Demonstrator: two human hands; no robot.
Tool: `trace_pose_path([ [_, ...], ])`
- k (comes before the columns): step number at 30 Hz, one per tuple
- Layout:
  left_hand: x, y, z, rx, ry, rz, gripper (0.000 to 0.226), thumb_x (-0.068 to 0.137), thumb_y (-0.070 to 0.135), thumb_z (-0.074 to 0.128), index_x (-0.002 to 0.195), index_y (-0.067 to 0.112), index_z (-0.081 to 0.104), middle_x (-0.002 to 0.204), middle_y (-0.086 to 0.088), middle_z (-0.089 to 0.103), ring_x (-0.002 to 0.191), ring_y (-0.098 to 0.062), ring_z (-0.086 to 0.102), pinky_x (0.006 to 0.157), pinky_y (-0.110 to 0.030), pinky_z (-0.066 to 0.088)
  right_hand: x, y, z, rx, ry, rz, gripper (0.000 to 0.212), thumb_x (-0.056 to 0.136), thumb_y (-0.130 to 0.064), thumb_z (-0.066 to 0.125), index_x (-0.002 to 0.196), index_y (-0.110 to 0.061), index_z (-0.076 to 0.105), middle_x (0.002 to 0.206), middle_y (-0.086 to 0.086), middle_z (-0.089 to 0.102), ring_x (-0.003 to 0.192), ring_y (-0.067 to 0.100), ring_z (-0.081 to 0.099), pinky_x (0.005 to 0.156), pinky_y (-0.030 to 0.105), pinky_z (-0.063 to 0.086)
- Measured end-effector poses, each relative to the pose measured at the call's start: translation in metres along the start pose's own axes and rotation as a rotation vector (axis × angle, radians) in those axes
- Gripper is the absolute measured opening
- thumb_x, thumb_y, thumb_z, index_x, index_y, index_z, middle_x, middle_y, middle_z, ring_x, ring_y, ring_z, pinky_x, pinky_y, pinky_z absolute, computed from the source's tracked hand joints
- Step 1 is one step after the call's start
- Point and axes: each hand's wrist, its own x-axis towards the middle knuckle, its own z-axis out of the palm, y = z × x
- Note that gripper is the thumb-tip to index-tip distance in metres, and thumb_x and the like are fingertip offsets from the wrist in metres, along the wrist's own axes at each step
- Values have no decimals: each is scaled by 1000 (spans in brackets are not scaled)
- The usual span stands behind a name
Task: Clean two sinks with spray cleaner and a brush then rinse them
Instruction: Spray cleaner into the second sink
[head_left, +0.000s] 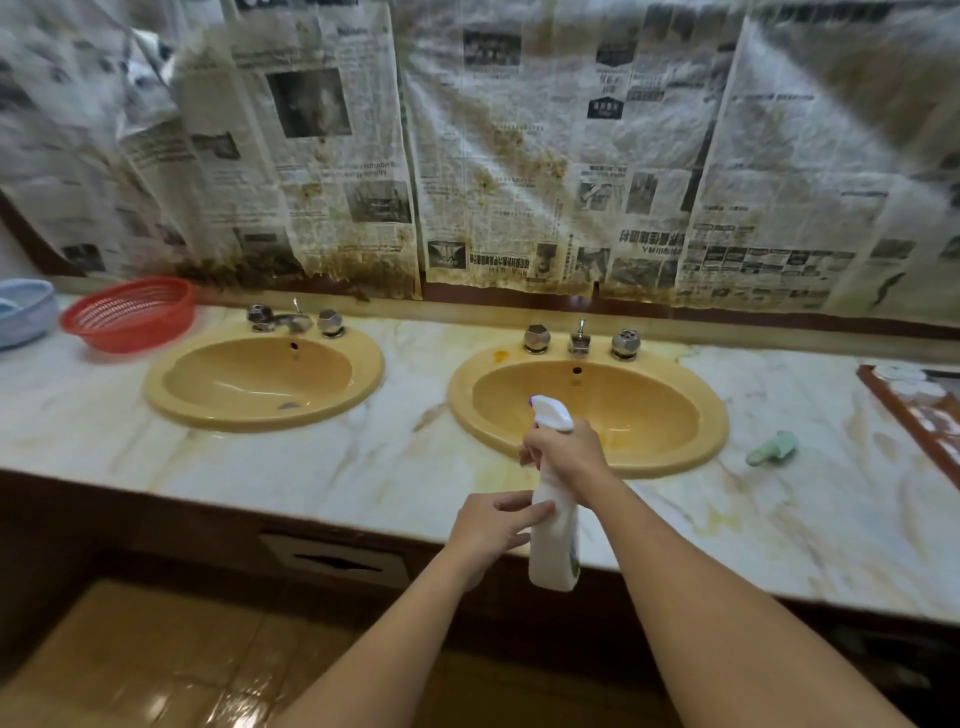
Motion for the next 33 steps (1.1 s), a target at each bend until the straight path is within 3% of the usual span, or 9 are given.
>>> trace_pose_path([
  [4, 7, 4, 6, 50, -23, 48, 25, 86, 38, 79, 110, 33, 77, 106, 17, 76, 107, -3, 69, 97, -31, 56, 2, -1, -6, 9, 170, 34, 15, 60, -20, 61, 64, -6, 67, 73, 9, 74, 74, 29, 68, 69, 38, 54],
  [10, 24, 10, 29, 121, -69, 91, 32, 91, 45, 72, 121, 32, 74, 112, 21, 74, 113, -1, 65, 104, -37, 52, 0, -5, -29, 3, 383, 25, 21, 67, -18, 64, 76, 1, 65, 65, 4, 58, 63, 24, 49, 60, 33, 40],
  [13, 29, 8, 46, 135, -128, 99, 34, 92, 45, 72, 122, 30, 74, 115, 19, 73, 114, -2, 65, 105, -38, 51, -3, 2, -45, -27, 449, 47, 13, 70, -14, 64, 68, -3, 68, 56, 0, 60, 63, 24, 54, 59, 32, 42],
  [17, 34, 7, 69, 171, -164, 104, 32, 93, 45, 69, 123, 33, 73, 115, 20, 73, 112, -2, 66, 103, -38, 52, -6, 13, -66, -28, 525, 50, 17, 71, -18, 65, 73, -1, 64, 68, 13, 66, 72, 32, 59, 68, 41, 50],
  [21, 39, 1, 92, 166, -256, 82, 36, 92, 45, 70, 124, 30, 73, 116, 16, 74, 113, -4, 66, 103, -38, 53, -13, 21, -88, -51, 569, 106, 13, 72, -13, 63, 66, -2, 66, 55, 1, 58, 65, 26, 55, 66, 38, 49],
  [26, 40, 0, 118, 216, -269, 98, 40, 93, 46, 68, 129, 29, 70, 124, 16, 71, 117, -4, 63, 97, -27, 52, -22, 33, -108, -13, 701, 127, 15, 74, -15, 63, 75, 0, 61, 68, 13, 60, 70, 29, 54, 69, 40, 48],
  [30, 37, -1, 135, 253, -333, 96, 36, 93, 49, 67, 124, 32, 73, 118, 17, 73, 110, -1, 65, 86, -21, 49, -28, 45, -125, 5, 759, 194, 16, 73, -14, 62, 77, 0, 68, 76, 15, 69, 76, 29, 57, 74, 40, 48],
  [33, 37, -6, 143, 251, -348, 50, 43, 88, 53, 71, 125, 31, 72, 122, 16, 71, 116, -4, 64, 99, -30, 52, -34, 53, -133, 52, 777, 226, 18, 74, -15, 61, 88, -11, 73, 70, 4, 67, 84, 28, 59, 82, 41, 51],
])
